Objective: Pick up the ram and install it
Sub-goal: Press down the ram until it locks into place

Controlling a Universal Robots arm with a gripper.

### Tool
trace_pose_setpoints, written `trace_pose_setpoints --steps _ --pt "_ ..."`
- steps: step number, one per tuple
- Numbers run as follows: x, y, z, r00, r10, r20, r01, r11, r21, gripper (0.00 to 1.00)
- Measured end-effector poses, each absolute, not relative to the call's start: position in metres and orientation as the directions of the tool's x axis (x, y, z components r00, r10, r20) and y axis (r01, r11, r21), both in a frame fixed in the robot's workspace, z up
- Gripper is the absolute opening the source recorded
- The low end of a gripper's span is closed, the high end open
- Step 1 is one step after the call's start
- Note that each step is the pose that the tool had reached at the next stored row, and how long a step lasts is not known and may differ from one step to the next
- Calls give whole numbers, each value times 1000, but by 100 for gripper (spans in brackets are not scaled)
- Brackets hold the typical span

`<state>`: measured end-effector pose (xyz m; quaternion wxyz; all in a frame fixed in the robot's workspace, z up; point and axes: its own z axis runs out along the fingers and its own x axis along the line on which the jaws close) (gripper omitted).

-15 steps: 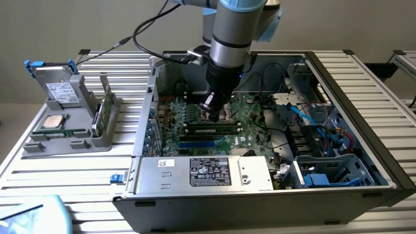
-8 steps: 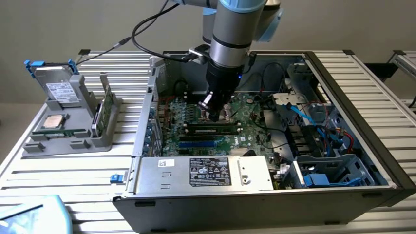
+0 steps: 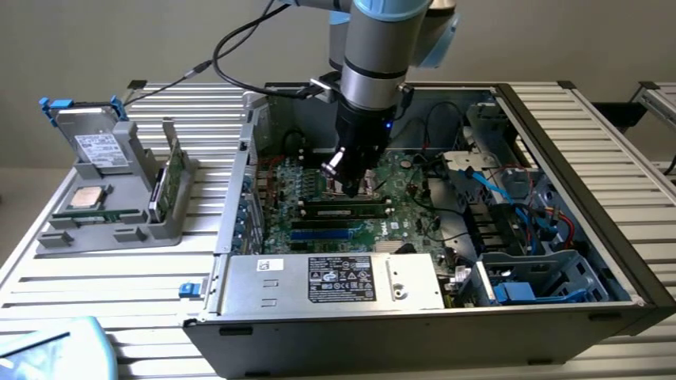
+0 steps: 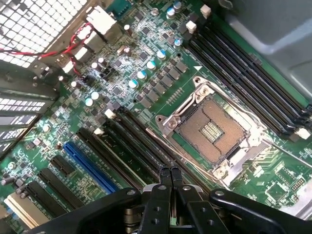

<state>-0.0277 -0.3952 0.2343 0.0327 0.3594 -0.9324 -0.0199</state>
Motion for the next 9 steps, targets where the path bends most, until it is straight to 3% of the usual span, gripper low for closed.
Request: trace_pose_setpoints --steps 9 --pt "-28 -395 234 -802 -596 29 -595 803 45 10"
